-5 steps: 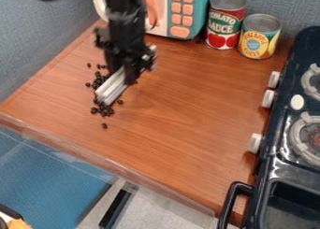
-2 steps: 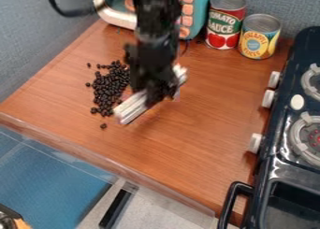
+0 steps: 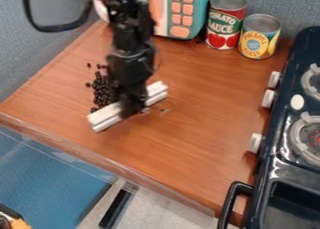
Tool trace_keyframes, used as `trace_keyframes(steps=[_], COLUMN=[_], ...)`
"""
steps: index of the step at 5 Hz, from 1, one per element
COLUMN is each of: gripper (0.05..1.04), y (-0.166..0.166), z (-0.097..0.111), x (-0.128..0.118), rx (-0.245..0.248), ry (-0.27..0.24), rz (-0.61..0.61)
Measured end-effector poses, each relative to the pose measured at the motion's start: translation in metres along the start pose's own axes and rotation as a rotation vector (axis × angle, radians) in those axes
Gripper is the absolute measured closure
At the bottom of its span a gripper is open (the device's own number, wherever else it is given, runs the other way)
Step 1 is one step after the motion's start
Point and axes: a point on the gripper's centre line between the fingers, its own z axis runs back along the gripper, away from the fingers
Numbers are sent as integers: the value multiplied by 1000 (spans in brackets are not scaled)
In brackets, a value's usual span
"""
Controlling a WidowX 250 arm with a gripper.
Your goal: Sweep into pile
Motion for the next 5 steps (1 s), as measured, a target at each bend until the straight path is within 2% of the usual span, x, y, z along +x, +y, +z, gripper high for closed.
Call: trace_keyframes(steps=[2,3,4,5], gripper=[711,711,712,711], y=[9,-5,-22,-25], z=[-4,16,20,10], x=[-15,-9,1,7], rx=[-54,-79,-91,-64], ry=[-16,-68,-81,-67], rz=[61,67,38,28])
